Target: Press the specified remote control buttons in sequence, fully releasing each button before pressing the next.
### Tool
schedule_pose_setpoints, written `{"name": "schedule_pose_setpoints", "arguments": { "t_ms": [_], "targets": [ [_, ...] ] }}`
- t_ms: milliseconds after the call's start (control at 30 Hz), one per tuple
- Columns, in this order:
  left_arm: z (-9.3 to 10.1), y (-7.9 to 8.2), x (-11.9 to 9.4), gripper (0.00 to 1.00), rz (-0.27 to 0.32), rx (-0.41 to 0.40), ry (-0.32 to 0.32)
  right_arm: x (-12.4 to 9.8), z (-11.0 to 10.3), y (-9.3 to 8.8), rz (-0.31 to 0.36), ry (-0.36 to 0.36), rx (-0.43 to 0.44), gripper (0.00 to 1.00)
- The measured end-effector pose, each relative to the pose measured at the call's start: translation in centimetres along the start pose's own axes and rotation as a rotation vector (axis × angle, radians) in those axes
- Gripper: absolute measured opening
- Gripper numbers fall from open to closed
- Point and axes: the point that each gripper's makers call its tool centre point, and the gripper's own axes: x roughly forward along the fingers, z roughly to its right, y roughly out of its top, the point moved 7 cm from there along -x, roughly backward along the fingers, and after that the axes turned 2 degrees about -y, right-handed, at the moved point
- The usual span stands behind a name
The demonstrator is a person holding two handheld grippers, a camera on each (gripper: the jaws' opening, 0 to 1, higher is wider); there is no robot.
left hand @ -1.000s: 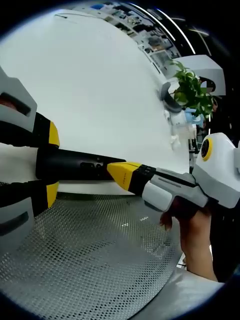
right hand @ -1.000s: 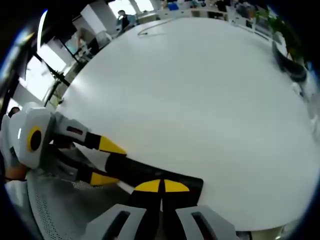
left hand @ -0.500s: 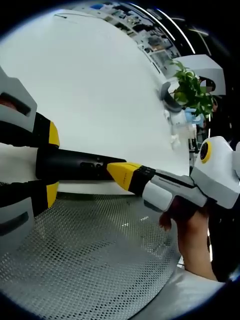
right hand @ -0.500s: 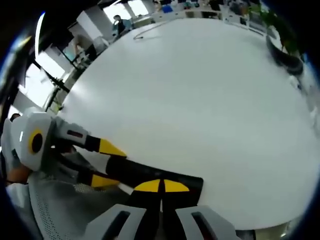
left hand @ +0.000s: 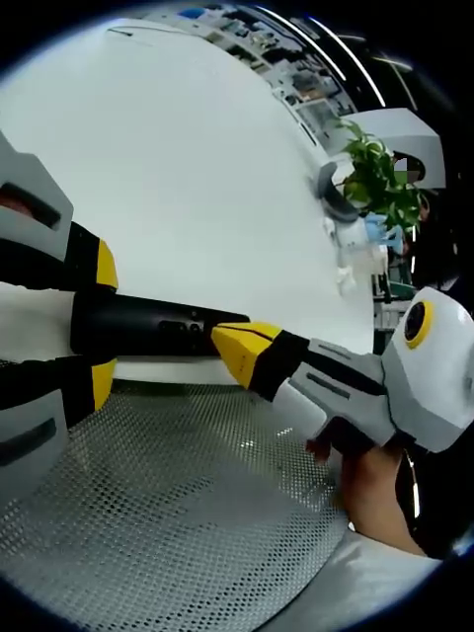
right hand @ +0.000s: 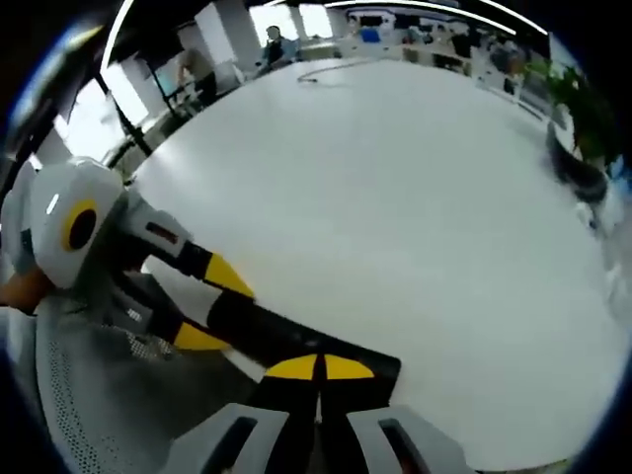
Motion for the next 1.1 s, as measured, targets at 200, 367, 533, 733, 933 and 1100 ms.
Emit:
{"name": "schedule_pose_setpoints", "arguments": {
  "t_ms": [200, 367, 533, 733, 933, 1100],
  "targets": [
    [0.03, 0.01, -0.04, 0.24, 0.001, 0.002, 0.000, -0.07, -0.31, 0.18, 0.019, -0.002, -0.050, 0.00],
    [0.05, 0.01, -0.04, 0.24, 0.001, 0.005, -0.001, 0.19, -0.40, 0.07, 0.002, -0.003, -0.071, 0.00],
    [0.06, 0.02, -0.04, 0.24, 0.000, 0.007, -0.003, 0.29, -0.58, -0.12, 0.013, -0.017, -0.115, 0.00],
    [0.05, 0.01, -0.02, 0.24, -0.001, 0.013, -0.006, 0.37, -0.24, 0.01, 0.005, -0.002, -0.081, 0.00],
    [0.01, 0.03, 0.01, 0.24, -0.003, 0.012, -0.007, 0.64, -0.10, 0.65, -0.062, 0.005, -0.065, 0.00],
    [0.02, 0.01, 0.01, 0.24, -0.001, 0.005, -0.002, 0.33, 0.03, 0.30, -0.039, 0.030, -0.011, 0.00]
  ]
}}
